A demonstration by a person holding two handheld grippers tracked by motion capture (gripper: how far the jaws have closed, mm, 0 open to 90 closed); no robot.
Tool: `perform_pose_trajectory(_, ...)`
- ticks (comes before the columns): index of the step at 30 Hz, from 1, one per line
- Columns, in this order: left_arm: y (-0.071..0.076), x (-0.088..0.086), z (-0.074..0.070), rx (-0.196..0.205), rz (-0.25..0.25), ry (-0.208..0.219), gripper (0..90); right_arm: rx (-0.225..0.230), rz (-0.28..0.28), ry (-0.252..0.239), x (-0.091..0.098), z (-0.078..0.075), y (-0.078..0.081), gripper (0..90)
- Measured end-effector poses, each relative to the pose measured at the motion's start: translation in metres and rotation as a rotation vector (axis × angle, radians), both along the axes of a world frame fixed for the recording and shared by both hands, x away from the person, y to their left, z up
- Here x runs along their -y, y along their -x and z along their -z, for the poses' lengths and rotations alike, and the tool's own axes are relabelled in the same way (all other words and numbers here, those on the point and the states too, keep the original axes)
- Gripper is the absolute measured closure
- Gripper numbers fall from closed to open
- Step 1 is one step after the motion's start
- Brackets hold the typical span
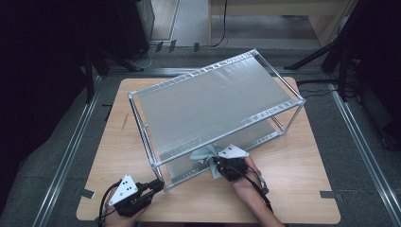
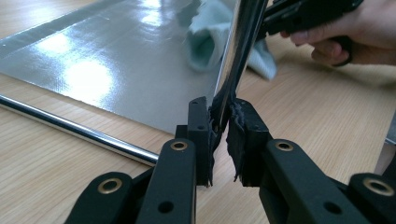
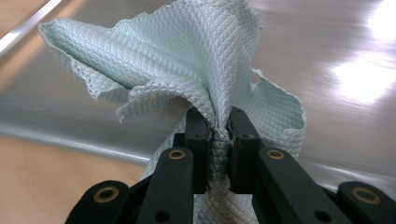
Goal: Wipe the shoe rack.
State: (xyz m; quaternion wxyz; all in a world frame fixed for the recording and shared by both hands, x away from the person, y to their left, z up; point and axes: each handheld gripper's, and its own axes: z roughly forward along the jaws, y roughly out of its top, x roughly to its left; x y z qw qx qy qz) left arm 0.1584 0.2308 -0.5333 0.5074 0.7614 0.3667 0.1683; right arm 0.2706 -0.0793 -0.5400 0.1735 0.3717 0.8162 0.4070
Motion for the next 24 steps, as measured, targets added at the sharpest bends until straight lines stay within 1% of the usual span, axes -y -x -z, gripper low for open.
perform_pose_trajectory(4, 0.0, 0.003, 0.0, -0.003, 0.001, 0.003, 79.4, -0.008, -0.029, -0.016, -0.021, 0.001, 0.009, 81.7)
perform_pose_trajectory(6, 0.0, 0.004, 0.0, -0.006, 0.0, 0.006, 79.3, -0.017, -0.036, -0.043, -0.031, 0.002, 0.013, 81.7)
perform_pose_trajectory(7, 0.0, 0.004, 0.0, -0.006, -0.001, 0.007, 79.3, -0.018, -0.041, -0.05, -0.037, 0.003, 0.016, 81.6)
perform_pose_trajectory(8, 0.0, 0.004, 0.0, -0.007, -0.001, 0.008, 79.3, -0.013, -0.048, -0.046, -0.043, 0.004, 0.019, 81.3)
perform_pose_trajectory(11, 0.0, 0.004, 0.0, -0.012, 0.001, 0.014, 79.1, -0.021, -0.077, -0.064, -0.063, 0.006, 0.031, 80.8)
perform_pose_trajectory(15, 0.0, 0.004, -0.001, -0.015, 0.0, 0.011, 79.0, -0.017, -0.086, -0.08, -0.073, 0.009, 0.037, 79.4)
perform_pose_trajectory(16, 0.0, 0.003, -0.001, -0.019, 0.002, 0.014, 79.0, -0.02, -0.092, -0.086, -0.074, 0.01, 0.037, 77.5)
perform_pose_trajectory(17, -0.001, 0.003, -0.001, -0.029, 0.005, 0.022, 78.7, -0.019, -0.098, -0.079, -0.074, 0.01, 0.037, 74.1)
perform_pose_trajectory(18, -0.001, 0.003, -0.001, -0.033, 0.006, 0.028, 78.3, -0.015, -0.106, -0.064, -0.074, 0.01, 0.037, 69.3)
perform_pose_trajectory(19, -0.001, 0.002, -0.001, -0.037, 0.008, 0.039, 77.8, -0.021, -0.109, -0.063, -0.073, 0.008, 0.038, 63.7)
perform_pose_trajectory(20, -0.001, 0.001, -0.002, -0.042, 0.012, 0.048, 77.0, -0.02, -0.104, -0.071, -0.07, 0.005, 0.039, 59.6)
perform_pose_trajectory(21, -0.001, 0.0, -0.002, -0.041, 0.008, 0.063, 74.9, -0.011, -0.097, -0.075, -0.067, 0.002, 0.041, 56.4)
perform_pose_trajectory(22, -0.001, 0.0, -0.003, -0.039, 0.004, 0.068, 71.4, -0.005, -0.087, -0.072, -0.065, 0.0, 0.043, 53.3)
perform_pose_trajectory(23, -0.001, -0.001, -0.004, -0.035, 0.001, 0.064, 69.6, -0.006, -0.076, -0.059, -0.063, -0.001, 0.044, 51.2)
perform_pose_trajectory(24, 0.0, -0.001, -0.005, -0.029, -0.002, 0.058, 69.8, -0.006, -0.067, -0.033, -0.062, 0.0, 0.044, 49.7)
